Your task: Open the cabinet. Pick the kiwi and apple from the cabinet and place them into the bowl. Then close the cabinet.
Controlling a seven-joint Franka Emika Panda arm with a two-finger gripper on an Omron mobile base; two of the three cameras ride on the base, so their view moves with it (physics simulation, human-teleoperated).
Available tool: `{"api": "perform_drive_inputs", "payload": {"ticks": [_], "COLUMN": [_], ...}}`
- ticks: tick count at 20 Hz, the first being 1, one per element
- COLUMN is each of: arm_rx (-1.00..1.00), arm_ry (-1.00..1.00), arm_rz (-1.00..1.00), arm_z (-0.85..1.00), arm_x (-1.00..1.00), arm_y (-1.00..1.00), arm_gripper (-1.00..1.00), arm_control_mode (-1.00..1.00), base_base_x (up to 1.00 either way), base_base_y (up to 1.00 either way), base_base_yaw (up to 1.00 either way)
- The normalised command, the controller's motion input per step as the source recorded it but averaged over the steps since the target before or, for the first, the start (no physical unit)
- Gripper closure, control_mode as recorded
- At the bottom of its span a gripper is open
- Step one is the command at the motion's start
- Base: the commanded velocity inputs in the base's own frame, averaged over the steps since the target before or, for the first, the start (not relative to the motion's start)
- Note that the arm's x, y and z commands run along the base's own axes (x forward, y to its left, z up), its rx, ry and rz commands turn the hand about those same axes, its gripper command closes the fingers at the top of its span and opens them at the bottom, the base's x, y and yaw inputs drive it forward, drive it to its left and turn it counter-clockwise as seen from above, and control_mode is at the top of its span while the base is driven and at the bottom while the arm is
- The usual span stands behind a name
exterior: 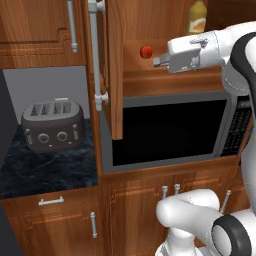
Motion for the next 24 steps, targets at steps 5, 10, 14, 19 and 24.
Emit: {"api": "perform_drive_inputs", "payload": {"ticks": [5,10,14,19,24], "arm_rx": [-0.3,-0.33,-0.31,-0.29,-0.27], "arm_ry": [0.0,0.0,0.0,0.0,0.0], "arm_rz": [-0.25,-0.36,-0.36,-0.3,-0.27], "arm_z": [-0.07,-0.12,-0.15,-0.23,-0.21], "arm_x": [0.16,0.05,0.02,0.07,0.03], "arm_y": [-0.2,-0.26,-0.37,-0.46,-0.47], "arm_gripper": [1.0,1.0,1.0,1.0,1.0], "arm_control_mode": [-1.0,-1.0,-1.0,-1.0,-1.0], "base_base_x": [0.0,0.0,0.0,0.0,0.0], "base_base_y": [0.0,0.0,0.0,0.0,0.0], "base_base_yaw": [0.0,0.0,0.0,0.0,0.0]}}
